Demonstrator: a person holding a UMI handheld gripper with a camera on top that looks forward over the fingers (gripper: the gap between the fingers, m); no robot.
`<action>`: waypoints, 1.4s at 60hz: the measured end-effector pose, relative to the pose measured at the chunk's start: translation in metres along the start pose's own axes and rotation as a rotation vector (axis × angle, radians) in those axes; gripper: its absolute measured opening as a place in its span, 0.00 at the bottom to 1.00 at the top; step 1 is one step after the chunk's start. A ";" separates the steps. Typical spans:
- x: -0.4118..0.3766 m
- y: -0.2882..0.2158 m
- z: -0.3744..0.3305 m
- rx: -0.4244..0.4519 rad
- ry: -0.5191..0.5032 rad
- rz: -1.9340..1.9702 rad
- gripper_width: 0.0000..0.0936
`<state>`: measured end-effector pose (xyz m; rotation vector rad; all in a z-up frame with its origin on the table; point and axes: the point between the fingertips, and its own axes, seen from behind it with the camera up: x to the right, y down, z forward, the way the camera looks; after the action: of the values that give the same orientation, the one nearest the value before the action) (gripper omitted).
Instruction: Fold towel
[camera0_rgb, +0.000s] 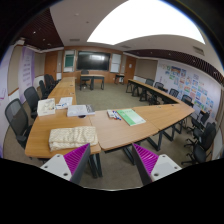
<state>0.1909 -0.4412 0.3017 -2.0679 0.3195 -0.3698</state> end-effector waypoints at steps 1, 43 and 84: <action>0.000 0.002 0.000 -0.005 0.000 -0.001 0.91; -0.271 0.121 0.103 -0.178 -0.314 -0.061 0.92; -0.419 0.110 0.326 -0.173 -0.301 -0.314 0.10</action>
<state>-0.0764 -0.0833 -0.0049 -2.3103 -0.1630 -0.2166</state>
